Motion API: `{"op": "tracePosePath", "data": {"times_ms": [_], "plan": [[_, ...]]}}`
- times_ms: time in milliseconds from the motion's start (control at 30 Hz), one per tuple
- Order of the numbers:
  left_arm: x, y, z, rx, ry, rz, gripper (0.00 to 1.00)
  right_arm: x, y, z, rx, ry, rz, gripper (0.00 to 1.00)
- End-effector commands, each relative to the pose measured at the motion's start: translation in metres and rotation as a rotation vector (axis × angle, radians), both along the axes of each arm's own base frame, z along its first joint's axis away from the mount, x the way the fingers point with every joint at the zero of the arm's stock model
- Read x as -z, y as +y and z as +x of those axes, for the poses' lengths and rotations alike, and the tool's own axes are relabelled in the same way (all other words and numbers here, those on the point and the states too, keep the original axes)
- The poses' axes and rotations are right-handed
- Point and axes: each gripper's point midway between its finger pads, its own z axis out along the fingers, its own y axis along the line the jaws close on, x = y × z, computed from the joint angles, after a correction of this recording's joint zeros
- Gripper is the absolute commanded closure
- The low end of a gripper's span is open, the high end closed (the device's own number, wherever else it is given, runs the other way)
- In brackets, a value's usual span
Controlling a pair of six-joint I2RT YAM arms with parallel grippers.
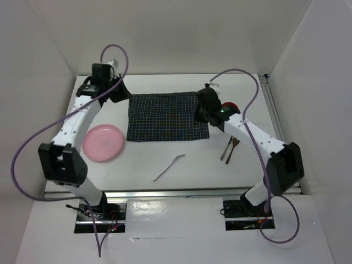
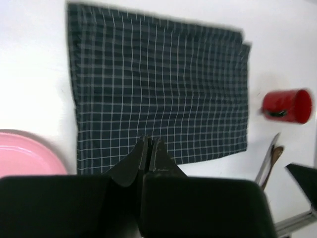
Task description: Set the dinner table for one person
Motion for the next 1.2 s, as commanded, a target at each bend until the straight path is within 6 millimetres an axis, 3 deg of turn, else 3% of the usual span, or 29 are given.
{"op": "tracePosePath", "data": {"times_ms": [0,33,67,100,133,200,233,300,333,367,400,467,533,600,733,767,900,1167], "plan": [[0.085,-0.024,0.009,0.035,0.199,0.036,1.0,0.014,0.012,0.038,-0.044,0.028,-0.071,0.88],[0.094,-0.027,0.013,0.036,0.217,0.047,1.0,0.005,0.016,0.055,-0.044,0.008,-0.054,0.88],[0.102,-0.028,0.019,0.036,0.232,0.049,1.0,0.011,0.023,0.061,-0.078,0.031,-0.037,0.88],[0.109,-0.032,0.024,0.035,0.242,0.065,1.0,0.04,0.024,0.069,-0.081,0.104,-0.055,0.88],[0.125,-0.037,0.031,0.033,0.278,0.072,1.0,0.034,0.024,0.085,-0.07,0.094,-0.038,0.89],[0.14,-0.039,0.038,0.028,0.299,0.093,1.0,0.049,0.025,0.099,-0.076,0.118,-0.039,0.9],[0.141,-0.039,0.047,0.021,0.291,0.098,1.0,0.074,0.024,0.104,-0.074,0.173,-0.051,0.9],[0.167,-0.04,0.049,0.023,0.354,0.11,1.0,0.085,0.026,0.115,-0.075,0.19,-0.041,0.9],[0.173,-0.038,0.052,0.016,0.362,0.119,1.0,0.107,0.029,0.115,-0.084,0.231,-0.045,0.9],[0.177,-0.037,0.055,0.01,0.365,0.127,1.0,0.112,0.025,0.12,-0.067,0.24,-0.041,0.92],[0.194,-0.036,0.054,0.004,0.397,0.14,1.0,0.122,0.026,0.119,-0.072,0.26,-0.042,0.92],[0.203,-0.037,0.053,0.009,0.415,0.166,1.0,0.145,0.018,0.115,-0.048,0.309,-0.05,0.92],[0.216,-0.034,0.049,0.004,0.445,0.179,1.0,0.152,0.014,0.115,-0.024,0.315,-0.037,0.93],[0.224,-0.033,0.044,0.005,0.462,0.182,1.0,0.17,0.009,0.102,-0.015,0.356,-0.047,0.93],[0.236,-0.035,0.033,0.015,0.49,0.19,1.0,0.176,-0.007,0.083,0.042,0.389,-0.052,0.95],[0.243,-0.034,0.026,0.016,0.512,0.195,1.0,0.17,-0.01,0.083,0.051,0.37,-0.057,0.95],[0.244,-0.039,0.012,0.032,0.521,0.21,1.0,0.174,-0.026,0.058,0.094,0.387,-0.079,0.97],[0.248,-0.041,0.0,0.043,0.54,0.216,1.0,0.169,-0.038,0.047,0.119,0.382,-0.114,0.97]]}}
